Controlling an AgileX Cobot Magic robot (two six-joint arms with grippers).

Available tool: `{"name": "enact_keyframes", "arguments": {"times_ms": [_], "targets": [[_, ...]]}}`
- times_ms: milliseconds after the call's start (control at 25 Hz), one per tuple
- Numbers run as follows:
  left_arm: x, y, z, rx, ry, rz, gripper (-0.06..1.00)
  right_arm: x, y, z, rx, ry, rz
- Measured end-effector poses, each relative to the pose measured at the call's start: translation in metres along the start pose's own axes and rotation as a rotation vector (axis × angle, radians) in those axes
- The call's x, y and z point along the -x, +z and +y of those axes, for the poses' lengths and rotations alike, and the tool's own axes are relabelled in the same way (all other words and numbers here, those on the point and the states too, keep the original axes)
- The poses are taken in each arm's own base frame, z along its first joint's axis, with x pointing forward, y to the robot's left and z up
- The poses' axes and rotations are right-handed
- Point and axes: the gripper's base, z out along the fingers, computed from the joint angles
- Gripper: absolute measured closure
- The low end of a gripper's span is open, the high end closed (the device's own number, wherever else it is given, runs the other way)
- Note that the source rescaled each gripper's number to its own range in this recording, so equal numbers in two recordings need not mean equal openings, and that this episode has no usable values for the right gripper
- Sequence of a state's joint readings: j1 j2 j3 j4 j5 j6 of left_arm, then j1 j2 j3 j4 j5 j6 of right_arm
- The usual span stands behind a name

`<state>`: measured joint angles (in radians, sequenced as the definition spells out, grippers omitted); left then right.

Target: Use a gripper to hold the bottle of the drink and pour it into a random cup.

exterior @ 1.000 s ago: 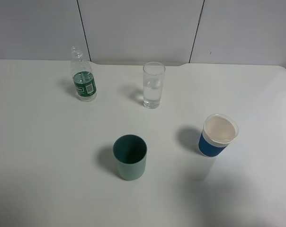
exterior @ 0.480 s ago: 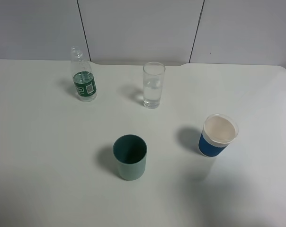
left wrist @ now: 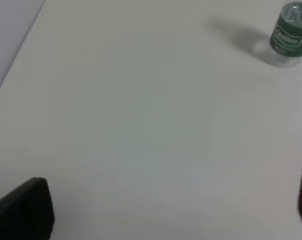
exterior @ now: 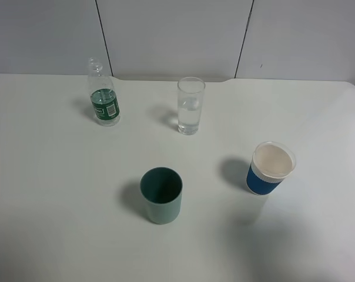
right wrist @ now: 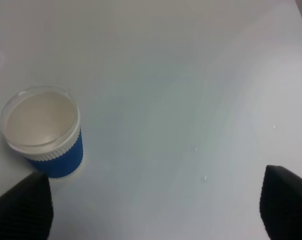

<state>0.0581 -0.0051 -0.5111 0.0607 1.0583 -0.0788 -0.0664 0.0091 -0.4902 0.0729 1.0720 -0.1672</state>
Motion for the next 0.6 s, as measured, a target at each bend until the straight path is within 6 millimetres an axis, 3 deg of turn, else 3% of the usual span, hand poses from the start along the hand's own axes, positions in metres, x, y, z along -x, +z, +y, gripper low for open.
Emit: {"name": "enact_keyframes", "arguments": {"times_ms": [600], "targets": [[-0.0002,0.0,-0.0029,-0.032,0.028,0.002,-0.05,0.0,0.0,0.0,0.0,0.0,0.0]]}}
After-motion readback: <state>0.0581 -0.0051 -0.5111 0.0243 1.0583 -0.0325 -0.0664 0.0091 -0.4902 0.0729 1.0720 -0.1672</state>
